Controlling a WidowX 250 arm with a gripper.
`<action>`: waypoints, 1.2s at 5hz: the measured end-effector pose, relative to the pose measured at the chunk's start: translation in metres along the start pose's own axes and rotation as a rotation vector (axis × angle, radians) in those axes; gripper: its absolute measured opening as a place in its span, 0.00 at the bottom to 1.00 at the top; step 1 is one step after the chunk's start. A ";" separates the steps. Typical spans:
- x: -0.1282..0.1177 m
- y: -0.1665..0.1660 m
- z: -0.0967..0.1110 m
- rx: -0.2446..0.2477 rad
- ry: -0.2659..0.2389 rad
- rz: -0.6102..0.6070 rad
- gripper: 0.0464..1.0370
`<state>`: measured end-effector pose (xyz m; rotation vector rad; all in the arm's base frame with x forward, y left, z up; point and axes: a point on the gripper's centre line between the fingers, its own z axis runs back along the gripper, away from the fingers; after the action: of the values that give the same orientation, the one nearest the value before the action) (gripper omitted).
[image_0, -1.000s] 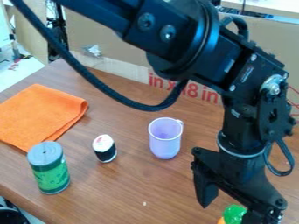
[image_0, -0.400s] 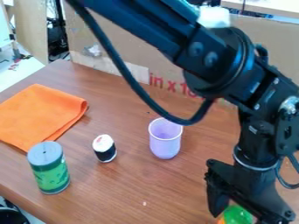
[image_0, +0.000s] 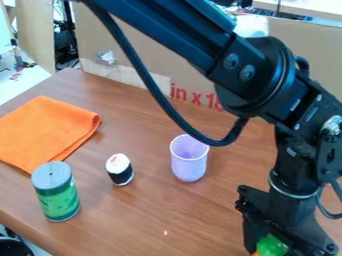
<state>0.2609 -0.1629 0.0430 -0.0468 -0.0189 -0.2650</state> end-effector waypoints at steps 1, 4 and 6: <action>0.000 0.002 0.002 0.014 0.009 -0.008 0.61; 0.039 0.018 0.046 -0.011 -0.102 -0.012 0.61; 0.069 0.039 0.041 0.007 -0.082 -0.062 0.61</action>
<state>0.3375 -0.1417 0.0840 -0.0498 -0.1026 -0.3245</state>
